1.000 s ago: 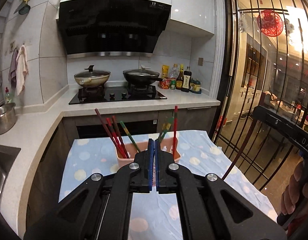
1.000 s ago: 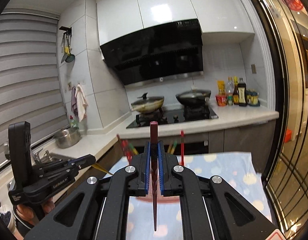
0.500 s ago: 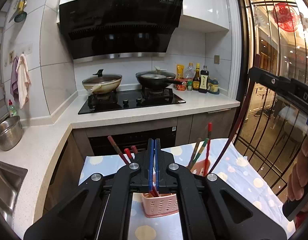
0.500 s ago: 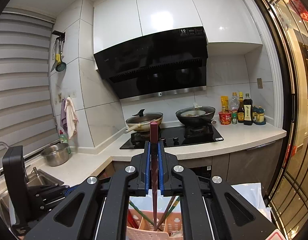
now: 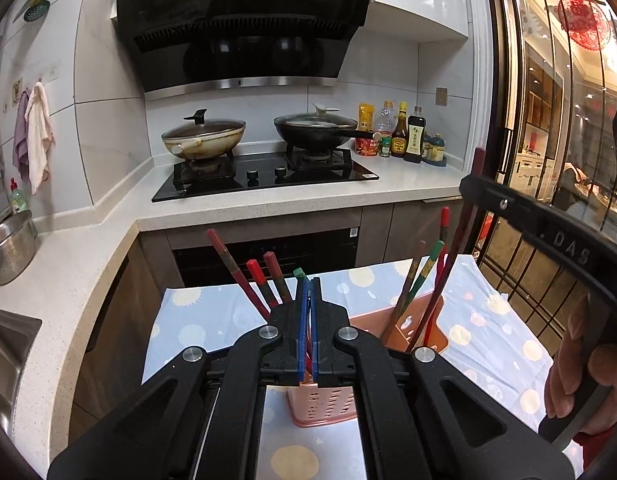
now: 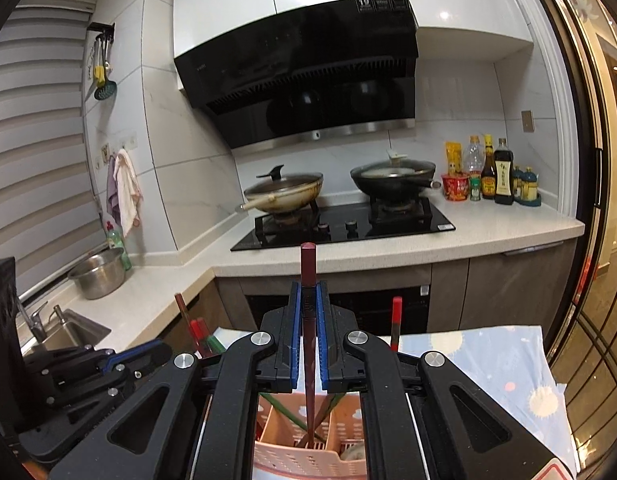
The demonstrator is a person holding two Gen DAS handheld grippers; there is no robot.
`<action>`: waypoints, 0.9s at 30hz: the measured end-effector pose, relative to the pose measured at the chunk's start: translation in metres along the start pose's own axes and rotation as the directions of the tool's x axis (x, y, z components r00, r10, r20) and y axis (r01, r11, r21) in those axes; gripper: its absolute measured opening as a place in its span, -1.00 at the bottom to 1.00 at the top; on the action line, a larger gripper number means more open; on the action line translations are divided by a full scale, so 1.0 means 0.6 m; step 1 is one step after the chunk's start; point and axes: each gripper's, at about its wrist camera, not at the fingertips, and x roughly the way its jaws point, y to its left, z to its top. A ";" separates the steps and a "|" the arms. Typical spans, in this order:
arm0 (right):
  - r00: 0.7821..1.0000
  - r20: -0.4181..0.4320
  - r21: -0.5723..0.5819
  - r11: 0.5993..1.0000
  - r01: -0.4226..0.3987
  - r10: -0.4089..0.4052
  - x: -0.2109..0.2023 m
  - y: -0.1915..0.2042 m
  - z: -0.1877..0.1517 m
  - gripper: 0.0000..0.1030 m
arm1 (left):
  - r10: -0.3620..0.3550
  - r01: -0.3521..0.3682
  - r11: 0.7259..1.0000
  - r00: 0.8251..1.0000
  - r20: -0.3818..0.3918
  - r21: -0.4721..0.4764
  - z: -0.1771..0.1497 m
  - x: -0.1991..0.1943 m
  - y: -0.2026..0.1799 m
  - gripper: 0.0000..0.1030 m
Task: Organize utensils
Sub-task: 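Carry the gold spoon with the left tool while the right tool carries the chopstick into the holder, then open both tools to release spoon and chopstick into the holder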
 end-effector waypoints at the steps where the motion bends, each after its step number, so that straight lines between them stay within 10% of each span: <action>1: 1.000 -0.010 -0.002 1.000 0.002 -0.002 0.004 -0.001 -0.005 -0.87 | -0.001 0.001 1.000 1.000 -0.003 -0.001 -0.001 0.003 0.000 -0.98; 27: 0.996 -0.086 -0.019 1.000 0.013 -0.014 0.033 -0.008 -0.060 -0.87 | -0.015 0.014 1.000 0.999 -0.032 -0.019 -0.020 0.023 -0.007 -0.98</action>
